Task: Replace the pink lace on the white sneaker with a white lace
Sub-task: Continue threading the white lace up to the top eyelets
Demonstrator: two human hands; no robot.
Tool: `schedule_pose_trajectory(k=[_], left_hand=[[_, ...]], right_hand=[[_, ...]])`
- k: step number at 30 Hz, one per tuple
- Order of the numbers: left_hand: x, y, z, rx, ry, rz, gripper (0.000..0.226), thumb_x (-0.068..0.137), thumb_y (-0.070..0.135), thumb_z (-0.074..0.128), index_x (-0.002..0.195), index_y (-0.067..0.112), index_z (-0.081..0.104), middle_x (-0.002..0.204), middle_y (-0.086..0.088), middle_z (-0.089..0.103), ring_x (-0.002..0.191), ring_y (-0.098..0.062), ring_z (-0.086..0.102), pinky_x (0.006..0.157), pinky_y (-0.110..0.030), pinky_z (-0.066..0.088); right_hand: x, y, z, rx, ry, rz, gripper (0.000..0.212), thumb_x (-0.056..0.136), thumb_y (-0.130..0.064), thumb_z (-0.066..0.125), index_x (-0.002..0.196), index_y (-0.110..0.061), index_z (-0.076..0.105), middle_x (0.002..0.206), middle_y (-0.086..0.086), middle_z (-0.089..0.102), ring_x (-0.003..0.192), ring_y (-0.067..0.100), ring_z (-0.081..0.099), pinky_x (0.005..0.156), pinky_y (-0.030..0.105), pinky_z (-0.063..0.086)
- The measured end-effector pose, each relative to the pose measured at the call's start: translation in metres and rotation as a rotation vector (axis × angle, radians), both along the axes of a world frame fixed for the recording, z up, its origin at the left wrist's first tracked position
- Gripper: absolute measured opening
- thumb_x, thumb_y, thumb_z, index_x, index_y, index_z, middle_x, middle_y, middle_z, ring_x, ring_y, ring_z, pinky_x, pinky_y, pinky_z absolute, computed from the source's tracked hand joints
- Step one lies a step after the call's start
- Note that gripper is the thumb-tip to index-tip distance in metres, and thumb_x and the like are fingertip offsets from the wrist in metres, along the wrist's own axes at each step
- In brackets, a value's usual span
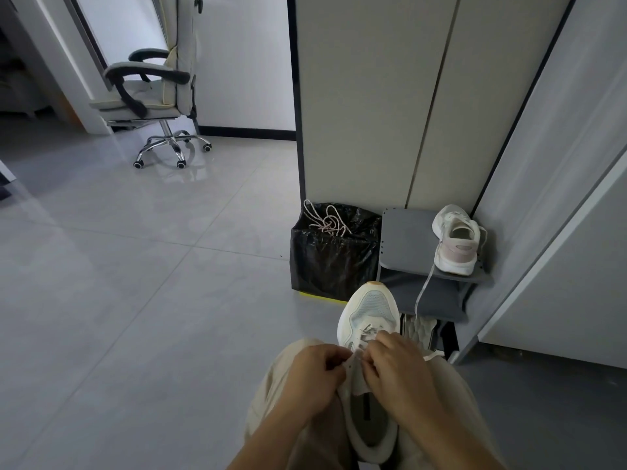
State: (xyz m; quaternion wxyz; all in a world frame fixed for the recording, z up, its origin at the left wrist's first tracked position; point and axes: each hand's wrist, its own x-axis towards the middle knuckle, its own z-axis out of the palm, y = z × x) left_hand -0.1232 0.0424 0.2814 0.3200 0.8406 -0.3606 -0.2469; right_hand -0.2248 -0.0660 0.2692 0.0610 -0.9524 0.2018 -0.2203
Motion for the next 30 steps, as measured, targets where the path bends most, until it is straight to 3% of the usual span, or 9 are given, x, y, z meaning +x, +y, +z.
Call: schedule_pose_trajectory(k=[5, 9, 13, 15, 18, 21, 24, 27, 30], left_hand=[[0.004, 0.0, 0.001, 0.031, -0.044, -0.021, 0.022, 0.086, 0.027, 0.058, 0.104, 0.036, 0.067, 0.099, 0.02, 0.064, 0.088, 0.002, 0.057, 0.08, -0.009, 0.042], [0.016, -0.009, 0.002, 0.049, 0.077, -0.069, 0.014, 0.087, 0.021, 0.058, 0.085, 0.033, 0.064, 0.095, 0.01, 0.067, 0.091, -0.01, 0.061, 0.09, -0.03, 0.049], [0.022, -0.017, 0.002, 0.062, -0.043, -0.114, 0.011, 0.087, 0.016, 0.056, 0.085, 0.026, 0.062, 0.091, 0.007, 0.064, 0.086, -0.01, 0.058, 0.079, -0.019, 0.046], [0.032, -0.009, 0.005, -0.024, -0.043, -0.069, 0.02, 0.085, 0.009, 0.056, 0.075, 0.026, 0.056, 0.076, 0.011, 0.059, 0.073, -0.002, 0.054, 0.066, -0.009, 0.038], [0.063, 0.027, 0.012, -0.251, 0.11, 0.226, 0.029, 0.084, -0.006, 0.056, 0.067, 0.019, 0.056, 0.055, 0.007, 0.057, 0.052, -0.002, 0.05, 0.051, -0.008, 0.037], [0.107, 0.081, 0.006, -0.428, 0.211, 0.707, 0.022, 0.088, -0.008, 0.05, 0.073, 0.007, 0.056, 0.066, -0.013, 0.054, 0.054, -0.016, 0.051, 0.046, -0.015, 0.041], [0.132, 0.112, -0.009, -0.19, -0.046, 0.928, 0.005, 0.088, 0.001, 0.053, 0.088, 0.002, 0.058, 0.085, -0.022, 0.061, 0.079, -0.035, 0.059, 0.065, -0.034, 0.041], [0.111, 0.091, -0.011, 0.101, -0.439, 0.677, 0.018, 0.077, -0.003, 0.065, 0.094, 0.002, 0.062, 0.091, -0.027, 0.061, 0.085, -0.043, 0.057, 0.07, -0.044, 0.045], [0.055, 0.041, -0.002, -0.069, -0.548, 0.15, 0.037, 0.078, 0.006, 0.061, 0.113, 0.017, 0.057, 0.108, -0.011, 0.062, 0.094, -0.032, 0.059, 0.08, -0.039, 0.052]], right_hand=[[0.002, -0.004, -0.008, 0.044, -0.028, 0.033, 0.025, 0.062, -0.021, 0.08, 0.056, -0.023, 0.056, 0.063, -0.01, 0.054, 0.056, 0.009, 0.054, 0.051, 0.024, 0.043], [0.001, -0.001, -0.008, 0.137, 0.006, 0.034, 0.026, 0.075, -0.035, 0.043, 0.06, -0.027, 0.063, 0.065, -0.012, 0.056, 0.059, 0.008, 0.055, 0.054, 0.024, 0.047], [-0.002, -0.001, 0.002, 0.348, -0.013, 0.034, 0.011, 0.084, -0.03, 0.057, 0.093, -0.03, 0.064, 0.085, -0.012, 0.064, 0.078, 0.008, 0.062, 0.071, 0.022, 0.049], [-0.01, -0.012, 0.012, 0.548, -0.093, 0.01, 0.023, 0.088, -0.024, 0.059, 0.11, -0.032, 0.054, 0.095, -0.017, 0.06, 0.089, -0.003, 0.057, 0.076, 0.012, 0.043], [-0.023, -0.04, 0.017, 0.602, -0.3, -0.127, 0.014, 0.092, -0.019, 0.054, 0.105, -0.022, 0.059, 0.096, -0.014, 0.058, 0.091, -0.004, 0.055, 0.073, 0.011, 0.039], [-0.031, -0.059, 0.013, 0.651, -0.116, -0.209, 0.016, 0.092, -0.014, 0.052, 0.103, -0.021, 0.061, 0.095, -0.011, 0.058, 0.087, 0.002, 0.055, 0.066, 0.006, 0.037], [-0.033, -0.059, 0.006, 0.656, 0.019, -0.179, 0.023, 0.093, -0.015, 0.051, 0.114, -0.021, 0.059, 0.101, -0.013, 0.056, 0.093, 0.002, 0.055, 0.069, 0.004, 0.036], [-0.028, -0.052, 0.004, 0.64, 0.169, -0.118, 0.026, 0.093, -0.018, 0.051, 0.117, -0.021, 0.059, 0.106, -0.012, 0.06, 0.092, -0.001, 0.055, 0.082, 0.012, 0.04], [-0.028, -0.054, 0.005, 0.634, 0.215, -0.079, 0.02, 0.088, -0.022, 0.057, 0.108, -0.025, 0.062, 0.098, -0.015, 0.06, 0.09, 0.0, 0.057, 0.087, 0.019, 0.045]])
